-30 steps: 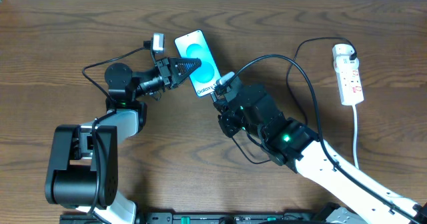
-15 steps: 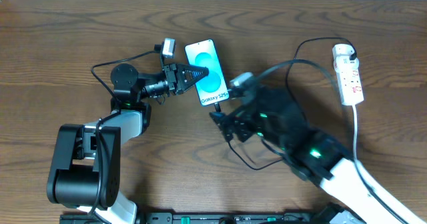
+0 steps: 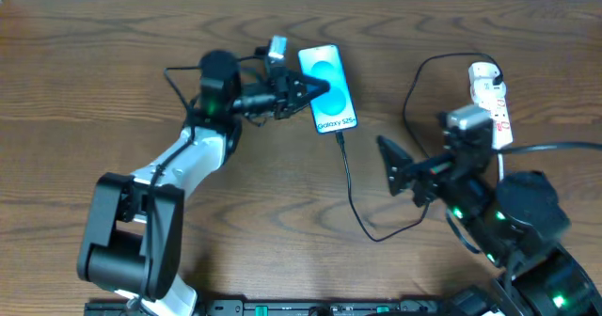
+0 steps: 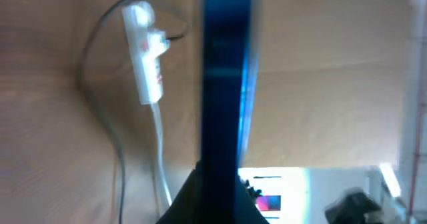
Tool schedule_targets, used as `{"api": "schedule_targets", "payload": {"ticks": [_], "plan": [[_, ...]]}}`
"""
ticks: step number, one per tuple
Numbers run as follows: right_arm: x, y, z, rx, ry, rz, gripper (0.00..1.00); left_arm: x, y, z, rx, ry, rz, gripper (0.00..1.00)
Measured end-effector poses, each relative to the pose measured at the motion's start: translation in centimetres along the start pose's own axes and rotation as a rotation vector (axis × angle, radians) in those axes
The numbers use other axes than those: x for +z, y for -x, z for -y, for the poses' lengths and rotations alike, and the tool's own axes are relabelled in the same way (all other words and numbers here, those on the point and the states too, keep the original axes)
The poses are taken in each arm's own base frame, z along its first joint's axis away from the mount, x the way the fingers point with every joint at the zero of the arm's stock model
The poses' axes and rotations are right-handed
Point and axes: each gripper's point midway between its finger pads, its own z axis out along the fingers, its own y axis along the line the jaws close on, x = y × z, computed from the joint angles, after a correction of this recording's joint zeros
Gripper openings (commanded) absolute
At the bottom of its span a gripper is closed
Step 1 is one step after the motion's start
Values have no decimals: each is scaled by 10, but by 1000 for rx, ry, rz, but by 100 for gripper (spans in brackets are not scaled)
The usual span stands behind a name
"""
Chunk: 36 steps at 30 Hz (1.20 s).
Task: Plug charger to phone and switch on socket
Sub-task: 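Lower the held phone toward the table with the left gripper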
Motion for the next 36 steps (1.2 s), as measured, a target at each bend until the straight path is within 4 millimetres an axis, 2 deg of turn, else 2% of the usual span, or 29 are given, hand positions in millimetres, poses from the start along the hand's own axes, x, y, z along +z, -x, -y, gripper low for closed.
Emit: {"api": "schedule_targets", "payload": {"ticks": [5, 11, 13, 18, 20, 23, 28, 36], "plan": [[-6, -8, 17, 38, -65, -28, 99, 6, -5, -13, 70, 132, -62, 7], [-6, -9, 19, 50, -75, -31, 99, 5, -9, -39, 177, 201, -93, 8], [-6, -9, 19, 55, -75, -31, 99, 9, -11, -64, 153, 230, -117, 7], [-6, -9, 19, 62, -75, -30, 99, 18, -11, -130, -30, 342, -190, 7], [-6, -9, 19, 62, -76, -33, 99, 21, -10, -146, -69, 375, -222, 7], [-6, -12, 20, 62, -78, -42, 99, 25, -4, -155, -43, 387, -247, 7], [-5, -13, 20, 62, -80, -49, 99, 26, 3, -152, 42, 384, -251, 8], [3, -17, 21, 66, -85, -70, 99, 27, 2, -153, 70, 388, -257, 7]]}}
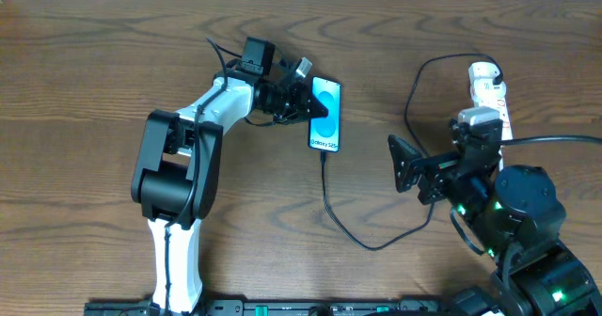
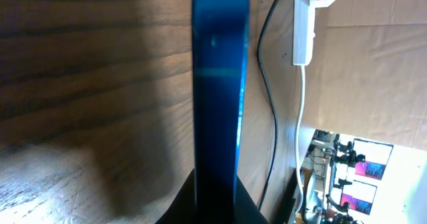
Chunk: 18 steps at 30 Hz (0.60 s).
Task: Plug charger to phone and switch on socket
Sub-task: 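Lower the held phone toward the table with the left gripper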
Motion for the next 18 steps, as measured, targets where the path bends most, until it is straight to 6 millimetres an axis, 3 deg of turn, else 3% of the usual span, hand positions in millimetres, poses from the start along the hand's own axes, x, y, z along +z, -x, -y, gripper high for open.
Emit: {"api": "schedule_targets", "payload": {"ticks": [10, 18], "plan": [[6, -7, 2, 9, -9, -33, 99, 20, -12, -18, -33, 20, -46, 8], [9, -8, 2, 12, -12, -41, 99, 20, -11, -21, -35, 32, -42, 7]]}}
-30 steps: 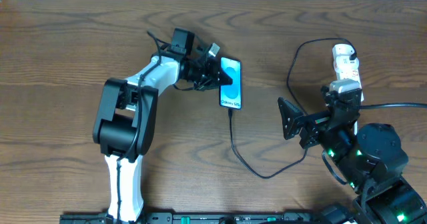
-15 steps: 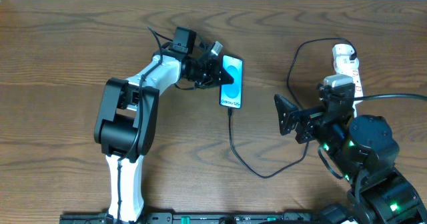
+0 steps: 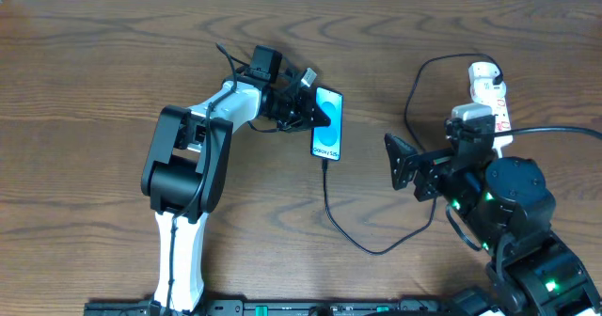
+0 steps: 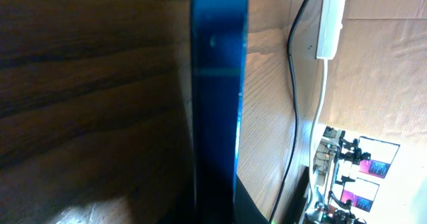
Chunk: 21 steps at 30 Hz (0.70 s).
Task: Plug charger to phone and switch on socket
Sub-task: 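Lower the held phone toward the table with the left gripper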
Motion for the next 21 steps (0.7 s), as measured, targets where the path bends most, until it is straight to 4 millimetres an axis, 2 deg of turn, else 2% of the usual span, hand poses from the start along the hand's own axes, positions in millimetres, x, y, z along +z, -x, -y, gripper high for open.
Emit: {"api": "schedule_targets", "payload": {"ticks": [21], "plan": [[8, -6, 2, 10, -9, -33, 99, 1, 5, -4, -13, 19, 21, 8]]}}
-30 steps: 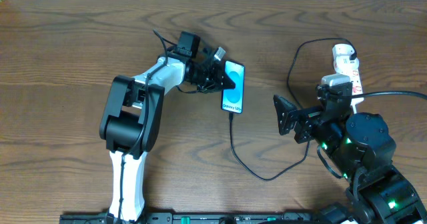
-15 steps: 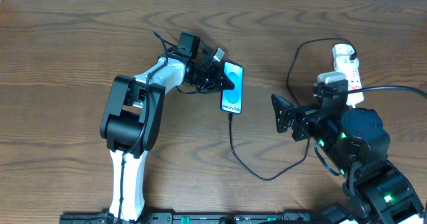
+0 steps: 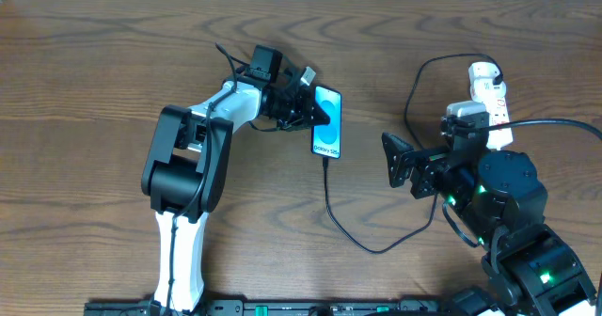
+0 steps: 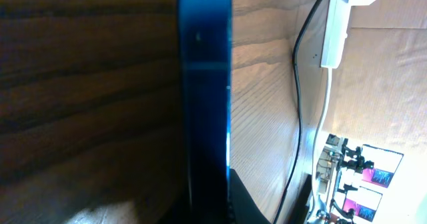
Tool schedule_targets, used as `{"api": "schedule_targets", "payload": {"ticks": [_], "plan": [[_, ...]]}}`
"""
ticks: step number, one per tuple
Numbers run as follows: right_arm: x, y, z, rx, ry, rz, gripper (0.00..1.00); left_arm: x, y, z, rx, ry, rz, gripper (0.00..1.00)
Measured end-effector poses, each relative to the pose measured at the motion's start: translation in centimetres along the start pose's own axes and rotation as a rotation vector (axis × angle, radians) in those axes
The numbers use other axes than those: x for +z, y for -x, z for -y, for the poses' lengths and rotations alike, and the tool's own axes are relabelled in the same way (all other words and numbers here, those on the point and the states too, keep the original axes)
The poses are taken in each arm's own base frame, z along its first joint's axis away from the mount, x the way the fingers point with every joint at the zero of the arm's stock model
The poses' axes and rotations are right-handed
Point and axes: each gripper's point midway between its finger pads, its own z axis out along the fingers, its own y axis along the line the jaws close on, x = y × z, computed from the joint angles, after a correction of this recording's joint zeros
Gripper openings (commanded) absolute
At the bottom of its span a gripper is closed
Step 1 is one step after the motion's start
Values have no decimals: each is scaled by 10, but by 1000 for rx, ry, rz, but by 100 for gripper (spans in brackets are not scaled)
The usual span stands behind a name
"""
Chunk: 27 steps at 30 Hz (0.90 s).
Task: Plug charger to phone and switch on socket
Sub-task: 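Lower the held phone toward the table with the left gripper, then lay the phone flat on the table and open the left gripper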
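A blue-screened phone (image 3: 329, 123) is held tipped up on its long edge, my left gripper (image 3: 314, 112) shut on it from the left. In the left wrist view the phone (image 4: 205, 84) shows edge-on, running up from between the fingers of the left gripper (image 4: 208, 207). A black charger cable (image 3: 331, 203) is plugged into the phone's lower end. It loops across the table and back up to the white socket strip (image 3: 490, 92) at the right. My right gripper (image 3: 399, 164) hovers open left of the strip, holding nothing.
The cable's loop lies on the wooden table (image 3: 94, 90) between the two arms, reaching down to about mid-front. The right arm's body (image 3: 508, 203) sits just below the strip. The strip (image 4: 343, 24) and cable (image 4: 297, 117) also show in the left wrist view.
Almost nothing differs. My left gripper holds the phone in nearly the same spot, and my right gripper has shifted slightly to the left.
At first my left gripper held the phone lying flatter and farther back, cable plugged in, right gripper open near the strip. By the second moment the left arm had reposed, and the phone was nearer and tipped on edge. It has stayed there since.
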Motion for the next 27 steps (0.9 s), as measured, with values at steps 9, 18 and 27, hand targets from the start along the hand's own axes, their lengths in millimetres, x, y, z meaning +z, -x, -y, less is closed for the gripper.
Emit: {"api": "schedule_targets", "payload": {"ticks": [9, 18, 27], "plan": [[1, -1, 0, -1, -2, -6, 99, 2, -2, -4, -18, 3, -7, 14], [11, -8, 2, -2, -12, -41, 99, 4, -6, -9, -41, 17, -21, 17], [19, -13, 3, -3, -20, -68, 99, 4, -6, -10, -42, 20, -20, 35]]}}
